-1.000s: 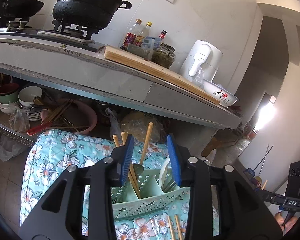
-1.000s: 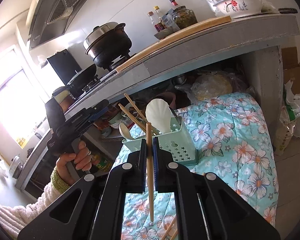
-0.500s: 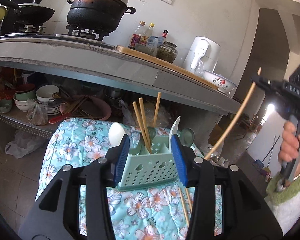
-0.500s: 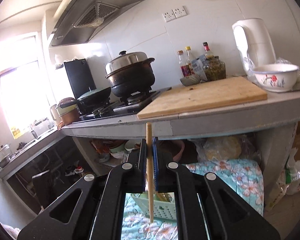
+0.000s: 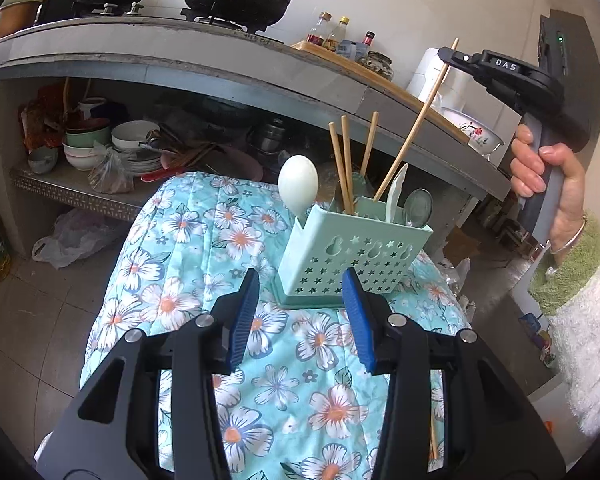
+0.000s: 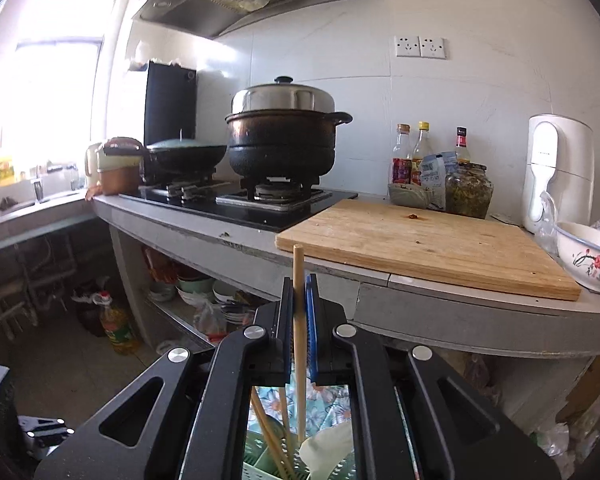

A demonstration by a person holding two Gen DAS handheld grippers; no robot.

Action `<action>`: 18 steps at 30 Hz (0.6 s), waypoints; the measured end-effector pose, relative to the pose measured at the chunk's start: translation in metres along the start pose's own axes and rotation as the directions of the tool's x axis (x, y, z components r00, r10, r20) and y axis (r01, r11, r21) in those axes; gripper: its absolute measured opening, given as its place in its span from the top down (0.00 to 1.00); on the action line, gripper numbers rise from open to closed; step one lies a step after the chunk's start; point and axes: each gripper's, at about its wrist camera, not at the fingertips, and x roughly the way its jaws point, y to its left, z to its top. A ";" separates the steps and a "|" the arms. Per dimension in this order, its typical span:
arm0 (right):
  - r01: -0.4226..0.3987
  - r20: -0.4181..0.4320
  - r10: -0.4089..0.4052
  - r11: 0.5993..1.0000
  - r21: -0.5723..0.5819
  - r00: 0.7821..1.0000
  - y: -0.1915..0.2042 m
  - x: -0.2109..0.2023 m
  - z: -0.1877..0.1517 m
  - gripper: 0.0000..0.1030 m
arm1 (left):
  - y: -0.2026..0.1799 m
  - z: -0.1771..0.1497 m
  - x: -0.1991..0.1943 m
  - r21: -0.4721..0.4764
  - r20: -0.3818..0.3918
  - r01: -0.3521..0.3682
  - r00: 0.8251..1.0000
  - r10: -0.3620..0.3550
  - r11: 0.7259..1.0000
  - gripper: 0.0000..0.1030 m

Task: Organize utensils
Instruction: 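Insert the held chopstick into the holder and open the right tool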

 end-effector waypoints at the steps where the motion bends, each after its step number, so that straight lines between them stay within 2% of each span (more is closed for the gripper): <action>1: 0.010 -0.015 -0.010 1.000 -0.028 1.000 0.004 0.007 -0.005 0.94 | 0.002 0.000 -0.001 -0.004 0.000 -0.002 1.000 0.002 1.000 0.60; 8: 0.032 -0.111 -0.050 0.988 -0.152 0.993 0.020 0.039 -0.039 0.94 | 0.007 0.002 -0.001 -0.015 0.001 -0.003 1.000 0.003 1.000 0.60; 15: 0.015 -0.229 -0.066 0.975 -0.220 0.971 0.032 0.054 -0.070 0.92 | 0.001 0.000 0.003 -0.012 -0.012 0.018 1.000 -0.018 1.000 0.60; 17: 0.002 -0.240 -0.046 0.984 -0.179 0.970 0.026 0.048 -0.072 0.82 | -0.002 -0.001 0.004 -0.005 -0.018 0.025 1.000 -0.025 1.000 0.60; 18: 0.002 -0.233 -0.038 0.988 -0.152 0.972 0.022 0.042 -0.072 0.74 | -0.004 -0.002 0.004 -0.003 -0.020 0.028 0.999 -0.028 1.000 0.60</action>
